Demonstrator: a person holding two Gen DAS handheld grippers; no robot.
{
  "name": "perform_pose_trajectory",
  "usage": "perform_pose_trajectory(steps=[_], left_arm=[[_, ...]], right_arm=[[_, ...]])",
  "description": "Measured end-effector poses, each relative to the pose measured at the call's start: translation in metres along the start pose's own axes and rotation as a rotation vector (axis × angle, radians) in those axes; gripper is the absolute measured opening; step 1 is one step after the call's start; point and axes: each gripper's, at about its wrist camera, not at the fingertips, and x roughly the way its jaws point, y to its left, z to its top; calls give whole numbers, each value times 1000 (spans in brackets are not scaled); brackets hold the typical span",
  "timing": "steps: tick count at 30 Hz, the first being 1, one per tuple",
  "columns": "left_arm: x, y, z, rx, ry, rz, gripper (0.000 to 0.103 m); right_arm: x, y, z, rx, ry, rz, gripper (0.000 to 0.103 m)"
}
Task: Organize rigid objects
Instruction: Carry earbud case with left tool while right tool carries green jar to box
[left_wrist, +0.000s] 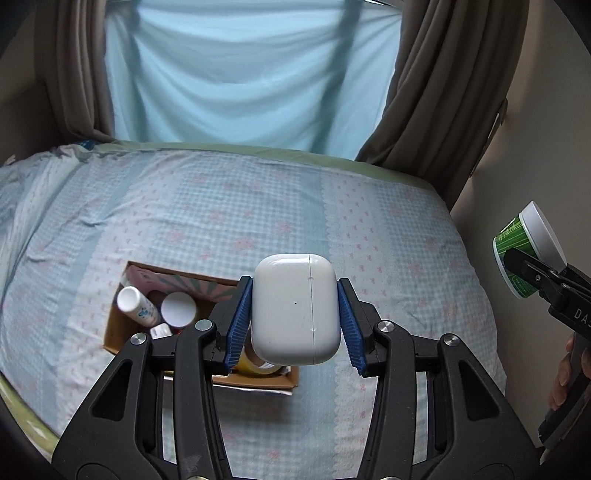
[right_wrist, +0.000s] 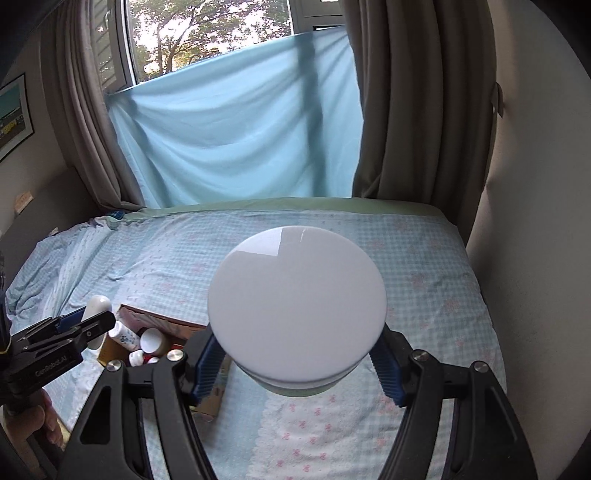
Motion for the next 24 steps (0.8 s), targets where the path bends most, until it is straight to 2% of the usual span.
perform_pose_trajectory(steps=[3,8,13,18,24], left_arm=[[-10,31,4,6,5,12,41],[-12,85,10,54,36,9,41],[-1,134,12,105,88,-29,41],[29,169,9,176,142,-65,41],[88,186,1,223,226,-115,41]], right_arm=[[0,36,4,-15,18,31,66],[24,93,-3,41,66,79,66],[58,140,-19,133,140,66,66],[102,171,-38,209,217,23,66],[155,185,-58,262,308,-18,66]])
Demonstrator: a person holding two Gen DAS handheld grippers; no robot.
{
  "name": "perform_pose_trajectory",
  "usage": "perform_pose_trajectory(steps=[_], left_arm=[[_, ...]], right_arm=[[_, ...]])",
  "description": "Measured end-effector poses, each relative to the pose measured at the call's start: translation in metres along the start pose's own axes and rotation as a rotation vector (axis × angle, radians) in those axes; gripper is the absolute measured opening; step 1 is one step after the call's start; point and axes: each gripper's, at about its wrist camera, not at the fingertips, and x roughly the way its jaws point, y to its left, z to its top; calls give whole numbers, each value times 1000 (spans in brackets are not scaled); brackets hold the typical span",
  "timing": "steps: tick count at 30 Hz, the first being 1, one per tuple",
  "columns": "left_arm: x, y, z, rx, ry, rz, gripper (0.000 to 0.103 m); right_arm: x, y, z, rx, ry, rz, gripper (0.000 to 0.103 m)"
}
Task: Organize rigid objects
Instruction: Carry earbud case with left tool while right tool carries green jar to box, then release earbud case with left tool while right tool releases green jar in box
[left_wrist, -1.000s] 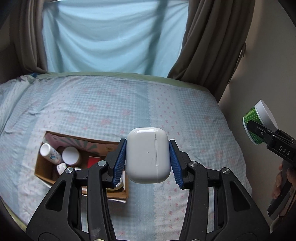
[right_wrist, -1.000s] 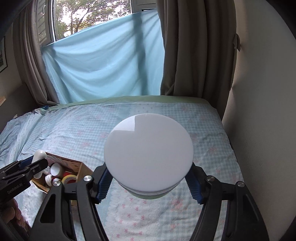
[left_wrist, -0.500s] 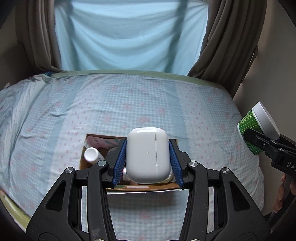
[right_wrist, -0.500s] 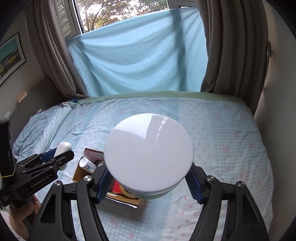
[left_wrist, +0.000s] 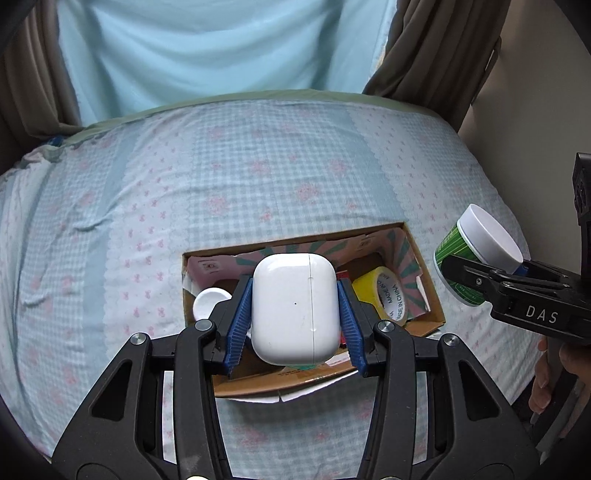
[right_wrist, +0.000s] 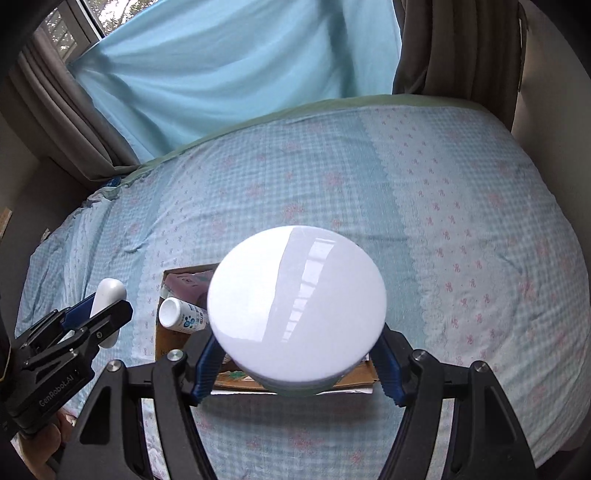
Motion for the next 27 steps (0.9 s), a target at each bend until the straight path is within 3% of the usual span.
perform_pose_trajectory(steps=[5,13,21,23,24,25,27], left_arm=[[52,2,4,49,48,-45,41],[123,0,4,89,121,-66,41],[141,0,-7,117,156,-47,42],[141,0,-7,114,159,-49,57],[141,1,-6,108,166,-50,93],[138,2,-6,101,160,-56,103],[132,3,-6,88,146,-74,103]], right_arm=[[49,3,5,-7,52,-13,66],[115,-6,17,-17,115,36,66],[140,-2,16,-22,171,122,66],[145,0,18,-9,193,140,66],[148,0,19,-2,211,137,67],[150,0,20,9,226,131,69],[148,-1,21,15,221,145,85]])
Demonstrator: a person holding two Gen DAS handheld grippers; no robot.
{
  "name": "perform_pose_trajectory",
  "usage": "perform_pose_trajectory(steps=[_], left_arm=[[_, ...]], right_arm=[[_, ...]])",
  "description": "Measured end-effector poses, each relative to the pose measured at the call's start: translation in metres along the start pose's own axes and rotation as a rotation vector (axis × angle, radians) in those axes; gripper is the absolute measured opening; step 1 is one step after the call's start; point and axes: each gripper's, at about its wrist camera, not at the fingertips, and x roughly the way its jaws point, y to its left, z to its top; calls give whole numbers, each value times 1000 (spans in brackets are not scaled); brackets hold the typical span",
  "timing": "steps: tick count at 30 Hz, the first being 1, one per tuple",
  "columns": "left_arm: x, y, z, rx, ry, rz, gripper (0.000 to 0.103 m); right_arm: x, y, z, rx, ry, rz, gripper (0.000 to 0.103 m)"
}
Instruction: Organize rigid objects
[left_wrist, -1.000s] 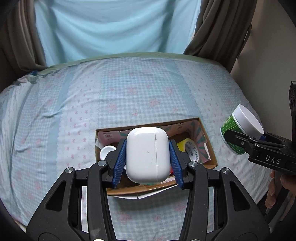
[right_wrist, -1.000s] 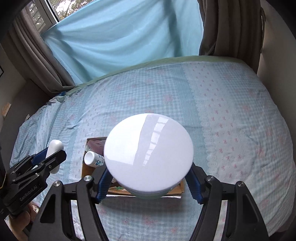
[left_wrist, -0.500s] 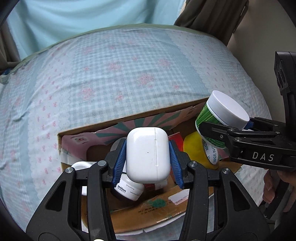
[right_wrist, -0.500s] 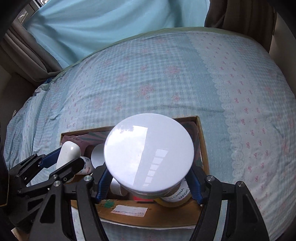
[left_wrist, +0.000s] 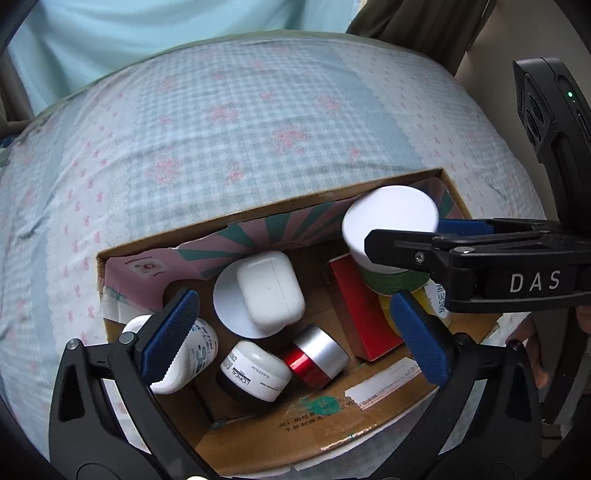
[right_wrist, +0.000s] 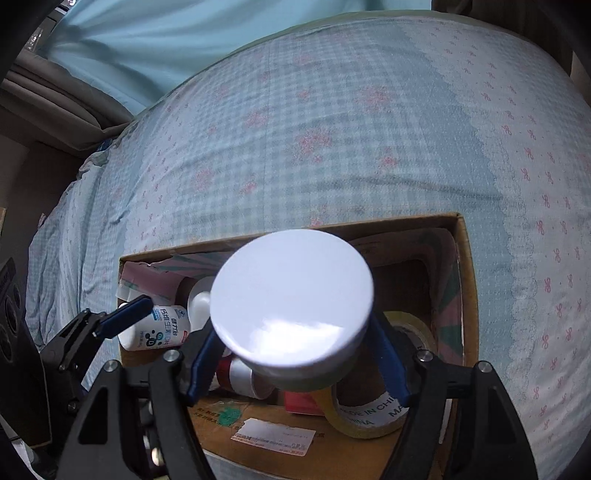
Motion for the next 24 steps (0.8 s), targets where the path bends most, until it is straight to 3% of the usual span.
perform_pose_trajectory(steps=[3,11,24], left_arm=[[-6,0,-3,-9,9,16,103],[-37,-5,-9,-37,-18,12,103],[-93,-27,-8,-65,-58,79,103]], right_arm=[[-11,2,1,-7,-31,-4,95],[-34,-2,-12,3,-22,-64,95],[-87,2,-24,-11,-64,-43,95]])
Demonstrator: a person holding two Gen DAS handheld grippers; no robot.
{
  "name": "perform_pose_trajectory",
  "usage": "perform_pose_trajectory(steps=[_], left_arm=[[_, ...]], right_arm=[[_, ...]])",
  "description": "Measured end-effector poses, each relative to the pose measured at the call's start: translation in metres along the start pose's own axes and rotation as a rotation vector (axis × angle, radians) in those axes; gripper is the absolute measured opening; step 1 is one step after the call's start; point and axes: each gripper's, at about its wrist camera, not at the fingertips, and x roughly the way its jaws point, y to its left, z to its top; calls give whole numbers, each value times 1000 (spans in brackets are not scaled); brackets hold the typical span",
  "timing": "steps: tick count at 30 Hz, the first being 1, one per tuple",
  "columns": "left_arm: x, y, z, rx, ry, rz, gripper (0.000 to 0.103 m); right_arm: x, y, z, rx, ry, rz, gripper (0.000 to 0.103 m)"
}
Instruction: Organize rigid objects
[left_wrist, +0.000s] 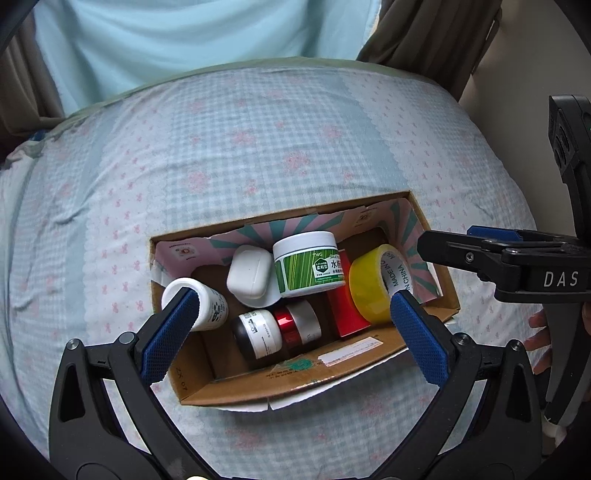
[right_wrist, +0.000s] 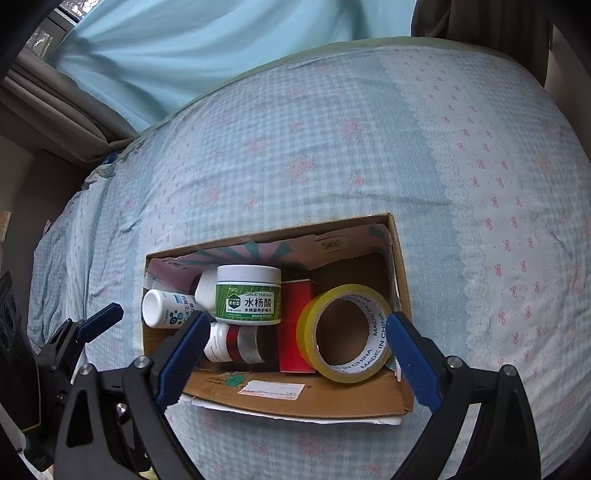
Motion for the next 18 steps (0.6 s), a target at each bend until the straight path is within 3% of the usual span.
perform_pose_trajectory(steps=[7,12,18], left_arm=[[-95,-24,17,-69,-119,52,103],[-174,-45,23,-107,-246,78,103],[-248,-65,17,-153,-391,138,103]], right_arm=[[-84,9,-6,-96,-66,-8,95],[-169,20,-11,-179,-173,-37,95],[-262,30,-29,-233,-368,-108,95]])
